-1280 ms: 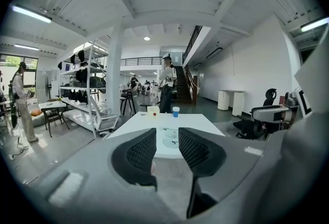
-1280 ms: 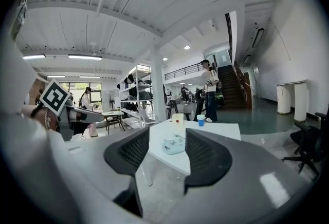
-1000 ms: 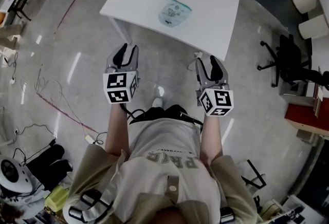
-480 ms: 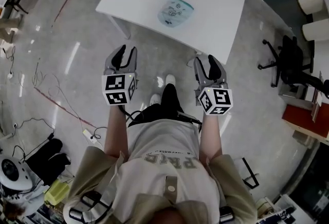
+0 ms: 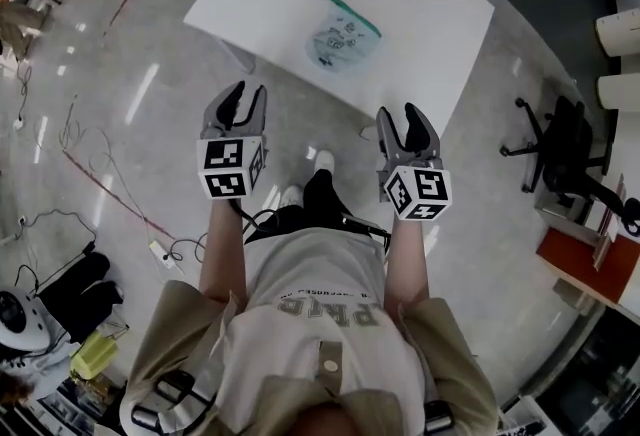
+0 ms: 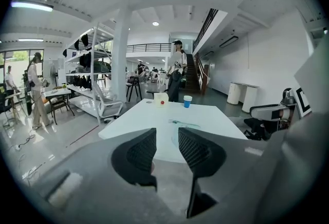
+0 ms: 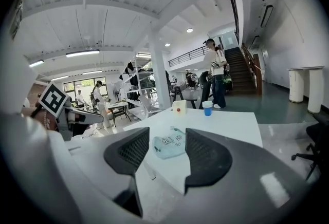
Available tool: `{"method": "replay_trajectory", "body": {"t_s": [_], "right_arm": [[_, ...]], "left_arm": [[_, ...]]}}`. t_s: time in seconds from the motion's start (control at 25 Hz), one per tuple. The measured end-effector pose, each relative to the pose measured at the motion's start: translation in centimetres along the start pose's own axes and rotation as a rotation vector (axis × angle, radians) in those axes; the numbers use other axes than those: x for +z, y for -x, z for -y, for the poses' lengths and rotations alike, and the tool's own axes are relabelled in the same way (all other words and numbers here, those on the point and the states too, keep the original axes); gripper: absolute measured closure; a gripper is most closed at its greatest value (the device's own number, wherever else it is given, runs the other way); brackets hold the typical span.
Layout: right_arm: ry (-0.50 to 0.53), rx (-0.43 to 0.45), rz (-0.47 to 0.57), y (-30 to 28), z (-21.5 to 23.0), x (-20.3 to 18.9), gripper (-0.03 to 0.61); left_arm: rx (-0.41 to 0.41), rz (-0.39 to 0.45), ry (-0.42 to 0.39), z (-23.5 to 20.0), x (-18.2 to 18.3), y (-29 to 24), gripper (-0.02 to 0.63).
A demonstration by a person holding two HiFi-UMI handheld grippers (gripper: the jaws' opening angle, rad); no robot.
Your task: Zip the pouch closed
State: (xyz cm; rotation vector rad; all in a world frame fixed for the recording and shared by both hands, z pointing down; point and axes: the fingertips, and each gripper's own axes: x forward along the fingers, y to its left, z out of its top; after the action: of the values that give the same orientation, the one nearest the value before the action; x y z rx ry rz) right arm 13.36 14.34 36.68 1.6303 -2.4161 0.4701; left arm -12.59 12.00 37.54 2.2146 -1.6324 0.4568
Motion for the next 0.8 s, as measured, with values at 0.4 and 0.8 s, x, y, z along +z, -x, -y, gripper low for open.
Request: {"method": "replay_trajectory", "body": {"t_s": [0.4,0.8], "right_arm": [[0.016,0.062,0.011,-4.9,4.7,2.9,0.383],[0.023,0.120,-0.006,-8.3,7.5,3.8,0.371]], "left_arm": [[0.047,0.017,0.007,1.2,3.2,-5.1,0.472],[0.095,0.002,0.035,1.3,3.3,-7.7,0.471]]}}
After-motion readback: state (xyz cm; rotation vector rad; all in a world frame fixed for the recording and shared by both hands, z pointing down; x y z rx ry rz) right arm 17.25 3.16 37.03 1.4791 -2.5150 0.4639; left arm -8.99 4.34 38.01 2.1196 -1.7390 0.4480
